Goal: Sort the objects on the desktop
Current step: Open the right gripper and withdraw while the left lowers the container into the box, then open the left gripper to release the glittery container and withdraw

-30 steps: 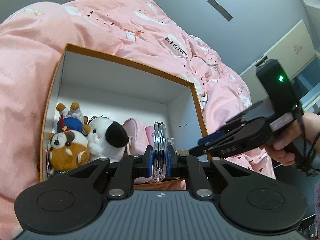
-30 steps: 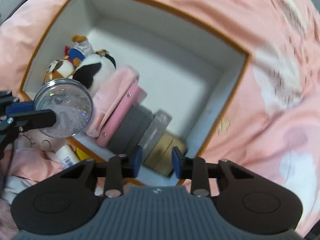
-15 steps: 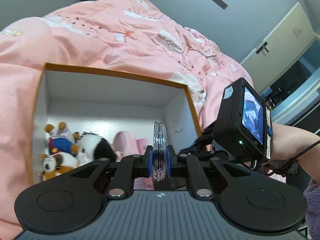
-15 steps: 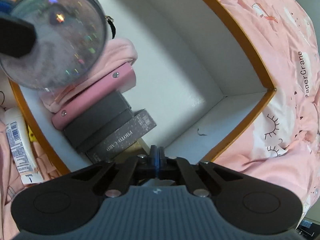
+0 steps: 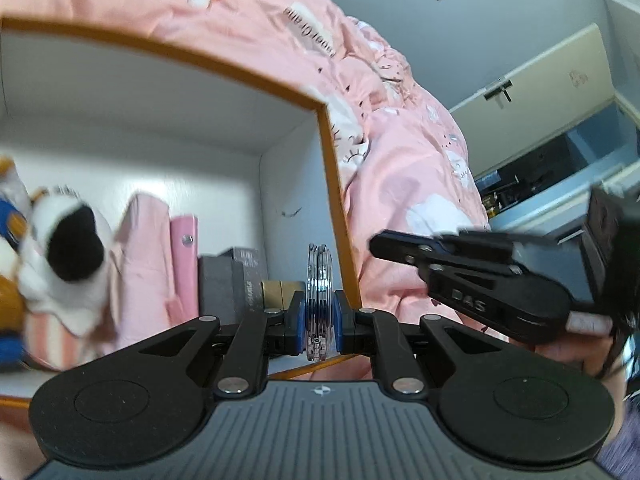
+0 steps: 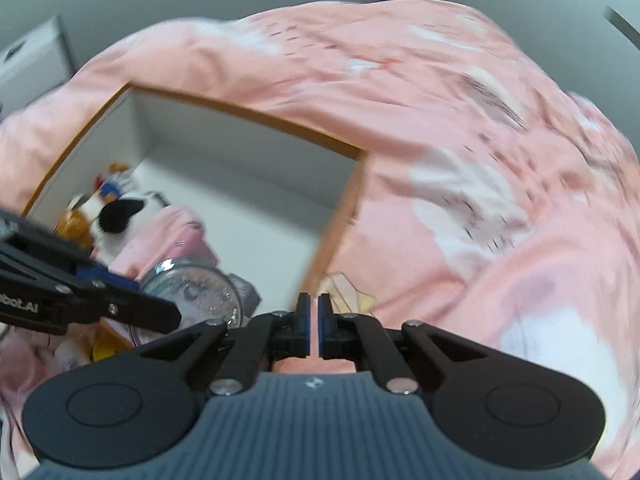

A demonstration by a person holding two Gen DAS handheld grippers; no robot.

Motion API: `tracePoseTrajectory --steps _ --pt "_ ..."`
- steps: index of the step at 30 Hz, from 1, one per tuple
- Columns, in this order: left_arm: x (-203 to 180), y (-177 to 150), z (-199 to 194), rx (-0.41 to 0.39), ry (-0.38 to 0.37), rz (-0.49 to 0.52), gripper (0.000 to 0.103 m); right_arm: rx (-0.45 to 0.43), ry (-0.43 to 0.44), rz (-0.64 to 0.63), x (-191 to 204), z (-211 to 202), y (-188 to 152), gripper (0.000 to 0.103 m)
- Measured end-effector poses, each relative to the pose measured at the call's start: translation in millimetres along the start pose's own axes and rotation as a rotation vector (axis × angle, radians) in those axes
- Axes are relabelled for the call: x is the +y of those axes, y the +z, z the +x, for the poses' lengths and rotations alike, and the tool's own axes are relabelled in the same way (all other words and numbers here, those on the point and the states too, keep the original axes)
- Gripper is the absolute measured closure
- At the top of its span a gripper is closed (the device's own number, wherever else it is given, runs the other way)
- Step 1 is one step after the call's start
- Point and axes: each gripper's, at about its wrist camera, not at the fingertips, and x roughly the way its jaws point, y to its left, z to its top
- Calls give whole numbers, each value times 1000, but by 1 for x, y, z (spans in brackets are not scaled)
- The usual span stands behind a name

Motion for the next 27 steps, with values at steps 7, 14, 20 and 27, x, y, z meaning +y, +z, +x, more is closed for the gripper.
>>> tracePoseTrajectory --steps 7,14,20,27 --pt "11 -5 23 11 -22 -85 88 -68 -19 208 -9 7 -40 97" --pt "2 -6 31 17 45 -30 88 -85 3 314 -6 12 -59 97" --pt "-17 -10 35 21 258 59 74 -89 17 332 3 10 -65 96" --pt "-39 -22 35 -16 393 194 73 -87 -15 317 9 8 -72 96"
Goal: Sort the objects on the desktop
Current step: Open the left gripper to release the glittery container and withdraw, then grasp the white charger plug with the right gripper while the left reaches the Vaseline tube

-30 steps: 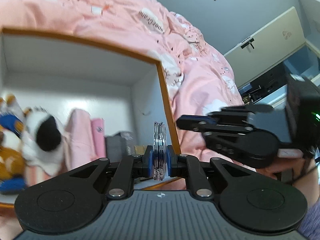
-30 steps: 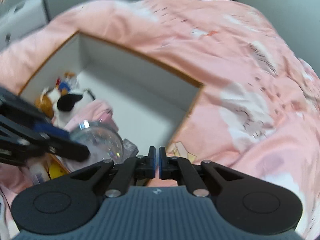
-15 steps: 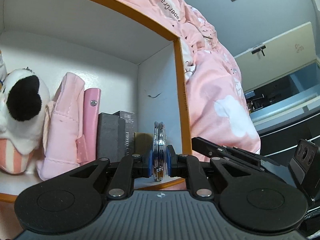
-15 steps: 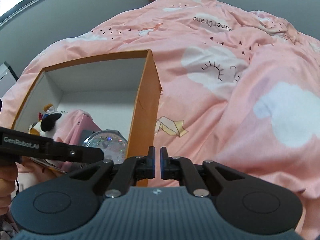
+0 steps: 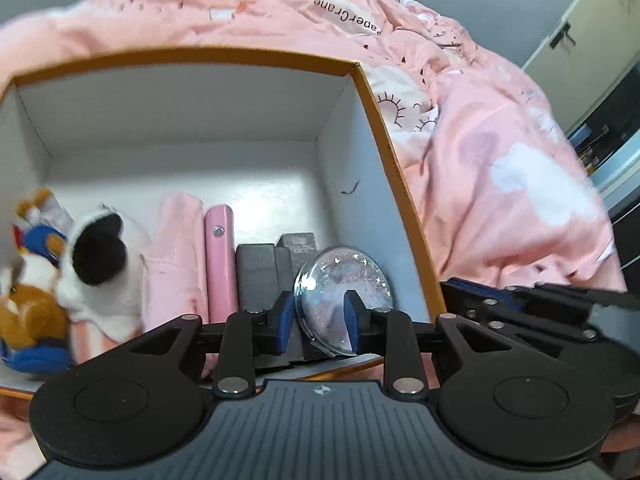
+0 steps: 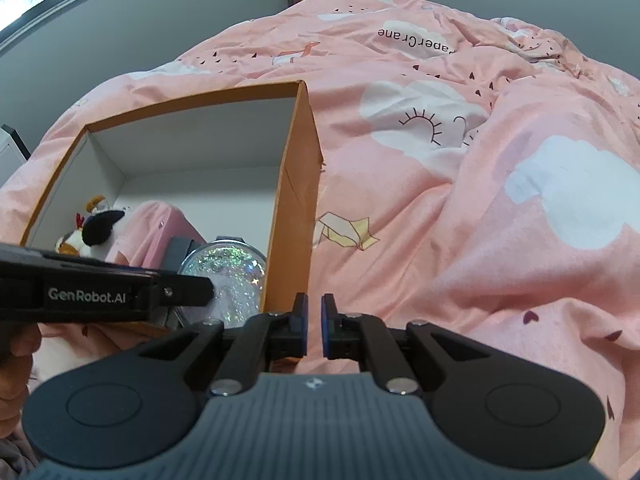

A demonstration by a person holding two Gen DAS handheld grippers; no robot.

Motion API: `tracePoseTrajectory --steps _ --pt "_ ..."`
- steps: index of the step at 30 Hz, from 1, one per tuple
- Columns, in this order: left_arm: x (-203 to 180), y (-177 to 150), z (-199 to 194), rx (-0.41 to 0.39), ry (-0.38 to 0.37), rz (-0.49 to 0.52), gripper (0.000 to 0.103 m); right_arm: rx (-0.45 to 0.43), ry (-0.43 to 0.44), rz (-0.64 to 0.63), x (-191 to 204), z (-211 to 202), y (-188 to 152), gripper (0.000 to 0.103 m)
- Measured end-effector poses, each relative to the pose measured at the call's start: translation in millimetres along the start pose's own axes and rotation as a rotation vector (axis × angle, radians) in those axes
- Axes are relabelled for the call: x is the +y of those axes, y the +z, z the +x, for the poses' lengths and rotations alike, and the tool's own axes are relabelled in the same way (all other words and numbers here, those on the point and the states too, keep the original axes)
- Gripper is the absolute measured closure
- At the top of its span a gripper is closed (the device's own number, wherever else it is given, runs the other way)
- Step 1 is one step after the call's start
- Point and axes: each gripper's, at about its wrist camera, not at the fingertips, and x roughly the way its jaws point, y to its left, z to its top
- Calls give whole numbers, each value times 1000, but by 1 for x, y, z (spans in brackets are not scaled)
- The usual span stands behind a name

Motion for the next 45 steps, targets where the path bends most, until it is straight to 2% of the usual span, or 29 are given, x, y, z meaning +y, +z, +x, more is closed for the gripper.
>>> tracePoseTrajectory --steps 3,5,12,16,20,25,28,30,34,37,40,42,45 --pt "0 -1 1 18 -28 8 74 0 6 11 -2 -1 -4 96" --pt "-1 -2 4 19 -17 16 78 2 6 19 -3 -2 -6 96" --pt "1 -3 2 21 -34 21 78 -2 10 25 -1 -6 -9 96" --pt "3 -1 -11 4 -77 17 78 -4 8 15 2 -12 -10 95" --pt "2 0 -29 -10 -74 65 78 1 1 7 6 -17 -13 88" --pt "0 -10 -61 -28 -60 171 78 -4 -16 -21 15 -31 -18 86" --pt "3 -18 -79 -21 -49 228 78 -11 31 -11 18 -44 -22 86" --pt "6 -25 -85 0 -46 255 78 -3 75 -3 21 -50 -24 86" --pt "16 -39 -80 89 -59 301 78 60 171 -12 31 -45 -33 86" --pt "12 -54 -73 144 -29 409 77 139 206 -14 41 -29 -45 85" --pt "6 -67 -66 193 -35 494 77 220 243 -19 52 -16 -60 79" --pt "2 -75 -61 220 -41 519 76 253 276 -2 56 -11 -69 74" --pt "-5 -87 -54 247 -24 544 75 284 311 2 62 -6 -77 73"
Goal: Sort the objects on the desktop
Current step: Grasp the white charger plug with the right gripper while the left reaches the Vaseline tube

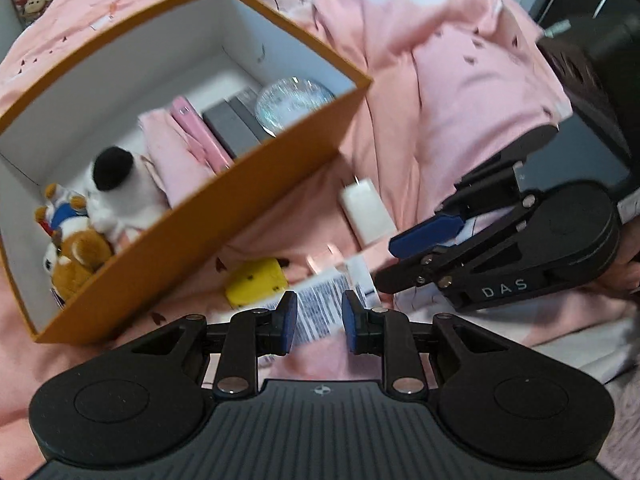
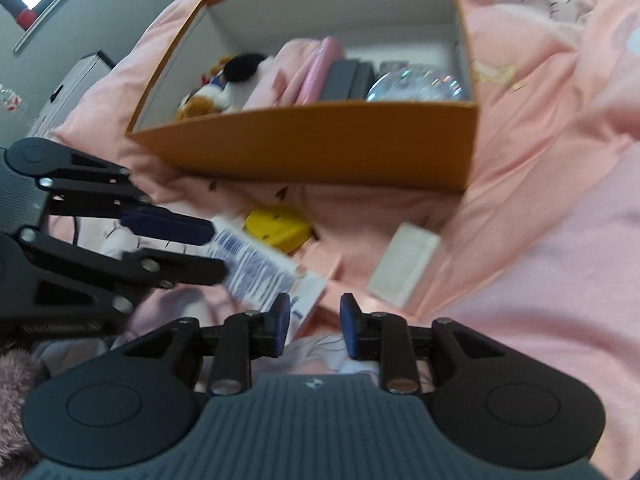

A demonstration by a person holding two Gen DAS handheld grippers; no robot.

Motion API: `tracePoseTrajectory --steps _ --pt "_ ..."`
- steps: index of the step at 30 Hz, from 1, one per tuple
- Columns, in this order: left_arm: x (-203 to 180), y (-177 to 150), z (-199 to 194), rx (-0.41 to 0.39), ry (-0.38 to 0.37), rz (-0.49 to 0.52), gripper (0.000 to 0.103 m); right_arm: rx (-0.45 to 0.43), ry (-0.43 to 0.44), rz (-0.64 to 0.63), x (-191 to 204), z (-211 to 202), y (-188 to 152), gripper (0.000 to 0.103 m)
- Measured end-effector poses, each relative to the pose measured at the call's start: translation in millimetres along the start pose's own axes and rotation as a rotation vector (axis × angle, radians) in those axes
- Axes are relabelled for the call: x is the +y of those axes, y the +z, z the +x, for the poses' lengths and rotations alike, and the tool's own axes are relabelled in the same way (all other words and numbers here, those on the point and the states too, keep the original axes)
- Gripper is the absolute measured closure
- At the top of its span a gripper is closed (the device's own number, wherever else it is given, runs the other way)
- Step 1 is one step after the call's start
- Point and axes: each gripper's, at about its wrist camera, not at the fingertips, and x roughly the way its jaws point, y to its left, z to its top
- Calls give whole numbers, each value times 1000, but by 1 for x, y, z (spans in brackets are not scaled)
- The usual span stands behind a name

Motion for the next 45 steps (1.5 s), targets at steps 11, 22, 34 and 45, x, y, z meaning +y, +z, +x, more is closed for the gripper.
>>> tracePoseTrajectory --steps 11,22,34,45 --pt "-9 -15 11 77 74 12 69 129 133 131 -12 32 -2 71" --pt "-16 -12 1 53 104 33 68 76 182 160 -15 24 -3 95" --pt "-5 -8 -7 0 79 -78 52 -14 154 182 -14 8 10 93" --pt "-13 10 19 -28 99 181 42 -25 -95 203 -44 6 25 69"
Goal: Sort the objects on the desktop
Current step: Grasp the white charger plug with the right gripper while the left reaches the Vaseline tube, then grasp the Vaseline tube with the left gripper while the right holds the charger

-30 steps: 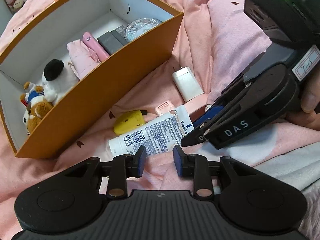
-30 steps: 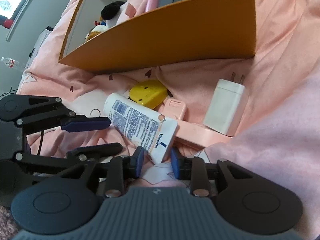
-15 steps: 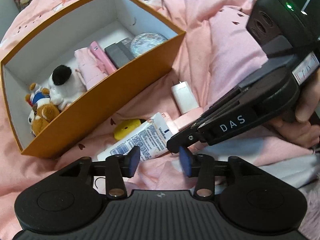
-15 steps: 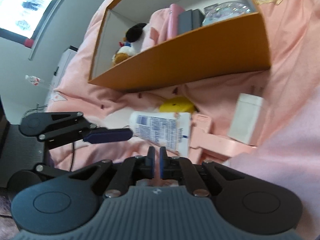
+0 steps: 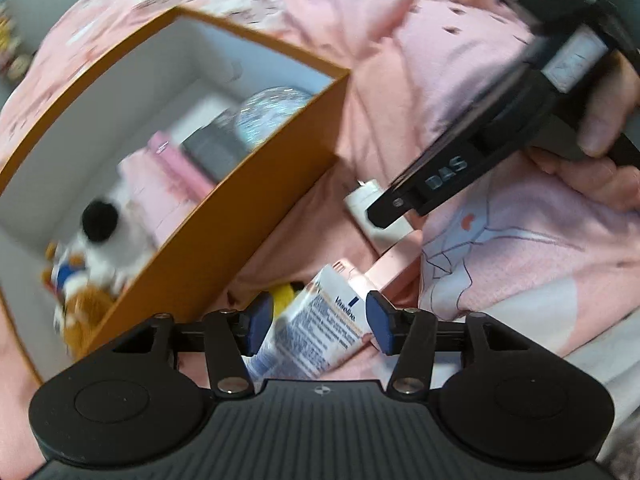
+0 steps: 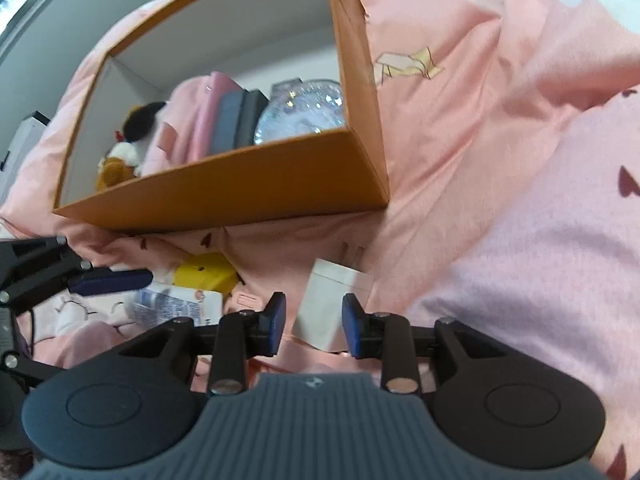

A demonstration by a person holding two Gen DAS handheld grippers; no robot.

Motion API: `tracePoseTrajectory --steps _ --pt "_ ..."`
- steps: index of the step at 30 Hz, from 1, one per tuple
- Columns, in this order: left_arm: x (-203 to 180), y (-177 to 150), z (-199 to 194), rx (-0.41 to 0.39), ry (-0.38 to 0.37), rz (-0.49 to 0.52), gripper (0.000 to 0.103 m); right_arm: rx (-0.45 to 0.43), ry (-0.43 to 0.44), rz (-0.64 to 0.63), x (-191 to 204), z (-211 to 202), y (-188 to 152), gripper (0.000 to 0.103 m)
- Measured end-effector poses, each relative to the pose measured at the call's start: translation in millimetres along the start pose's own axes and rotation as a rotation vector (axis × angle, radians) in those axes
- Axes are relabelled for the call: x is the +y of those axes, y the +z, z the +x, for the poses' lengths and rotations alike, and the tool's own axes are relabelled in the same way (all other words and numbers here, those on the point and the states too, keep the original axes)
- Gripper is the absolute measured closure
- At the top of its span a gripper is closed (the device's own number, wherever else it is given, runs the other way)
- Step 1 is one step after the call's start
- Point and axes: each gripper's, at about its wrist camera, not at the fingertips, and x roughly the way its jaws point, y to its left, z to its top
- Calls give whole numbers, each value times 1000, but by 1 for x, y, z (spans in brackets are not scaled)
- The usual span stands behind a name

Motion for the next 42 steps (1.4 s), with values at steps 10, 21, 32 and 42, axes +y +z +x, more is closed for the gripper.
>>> tracePoseTrajectory --steps 10,21,32,42 --pt "12 16 39 156 -168 102 42 -1 -90 -13 17 32 -4 58" --pt "24 15 31 139 -175 5 83 -39 -90 8 18 42 -6 64" --pt "41 3 -12 10 -87 -121 103 -92 -45 2 19 30 -12 65" --pt "57 -8 -45 -93 -33 -186 103 -103 -25 -15 19 18 -1 65"
